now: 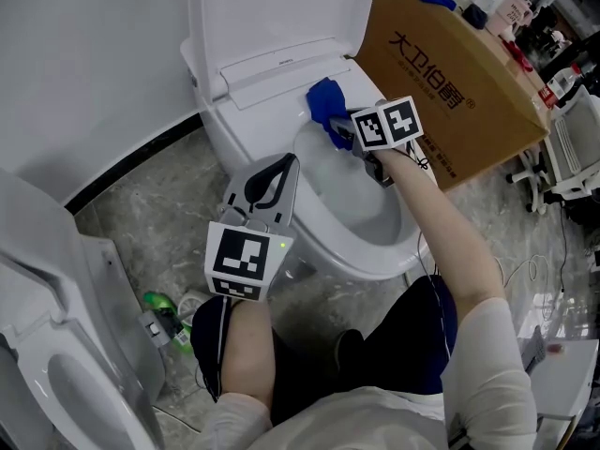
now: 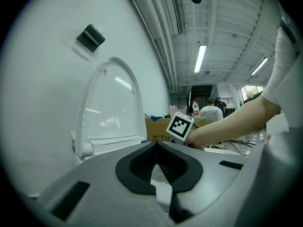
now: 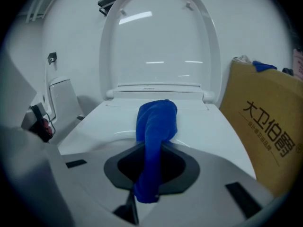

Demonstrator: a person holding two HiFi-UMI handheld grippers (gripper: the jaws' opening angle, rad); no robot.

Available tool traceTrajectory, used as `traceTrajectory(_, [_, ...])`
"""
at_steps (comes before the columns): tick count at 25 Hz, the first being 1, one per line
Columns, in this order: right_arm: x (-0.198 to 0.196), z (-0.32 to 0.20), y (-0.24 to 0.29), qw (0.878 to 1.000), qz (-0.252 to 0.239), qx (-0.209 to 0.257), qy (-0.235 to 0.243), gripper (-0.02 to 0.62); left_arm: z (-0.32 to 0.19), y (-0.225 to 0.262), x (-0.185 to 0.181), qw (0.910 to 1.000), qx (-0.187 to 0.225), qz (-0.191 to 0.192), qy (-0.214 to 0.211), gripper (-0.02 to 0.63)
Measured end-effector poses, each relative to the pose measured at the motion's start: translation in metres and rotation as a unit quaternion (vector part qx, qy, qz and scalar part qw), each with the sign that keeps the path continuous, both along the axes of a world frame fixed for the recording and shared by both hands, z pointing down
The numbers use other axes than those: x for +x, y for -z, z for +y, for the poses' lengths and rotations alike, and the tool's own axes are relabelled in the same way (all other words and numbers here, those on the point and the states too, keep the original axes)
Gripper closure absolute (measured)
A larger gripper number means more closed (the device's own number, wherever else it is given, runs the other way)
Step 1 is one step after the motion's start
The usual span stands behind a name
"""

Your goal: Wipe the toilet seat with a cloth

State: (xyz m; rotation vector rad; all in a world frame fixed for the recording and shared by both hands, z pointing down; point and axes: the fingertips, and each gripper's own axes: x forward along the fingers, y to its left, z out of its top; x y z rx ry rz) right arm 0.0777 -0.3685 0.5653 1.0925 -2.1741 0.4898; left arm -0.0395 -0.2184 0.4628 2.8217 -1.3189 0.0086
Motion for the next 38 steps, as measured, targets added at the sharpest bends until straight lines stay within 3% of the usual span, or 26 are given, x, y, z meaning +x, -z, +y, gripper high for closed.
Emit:
traceTrajectory(7, [-0.015, 0.027, 0.03, 0.997, -0.044, 0.056, 0.033, 0.541, -0.002, -0.001, 0.004, 1.0, 0.0, -0.002, -0.001, 0.598])
traceTrajectory(14, [-0.014, 0.073, 0.076, 0.982, -0.125, 0.13, 0.048, 0.541, -0.004, -0.002, 0.009, 1.0, 0.0, -0.005, -0.001, 0.598])
traceTrajectory(18, [-0.003, 0.1, 0.088, 0.973, -0.135, 0.182, 0.05, 0.541, -0.007, -0.007, 0.013, 1.0, -0.006, -0.005, -0.001, 0.598])
traceTrajectory(22, [0.008, 0.121, 0.095, 0.965, -0.162, 0.205, 0.03, 0.541, -0.011, -0.007, 0.018, 1.0, -0.001, 0.001, 0.004, 0.598])
traceTrajectory(25, [0.011, 0.133, 0.095, 0.96, -0.156, 0.228, 0.033, 0.541, -0.013, -0.007, 0.024, 0.9999, 0.005, 0.006, 0.007, 0.598])
traceTrajectory(32, [0.031, 0.147, 0.109, 0.95, -0.189, 0.246, 0.025, 0.541, -0.008, 0.005, 0.039, 0.9991, 0.041, -0.004, 0.009, 0.598])
traceTrajectory(38, [0.043, 0.149, 0.138, 0.949, -0.197, 0.244, 0.012, 0.541, -0.006, 0.038, 0.047, 0.999, 0.03, -0.032, 0.012, 0.598])
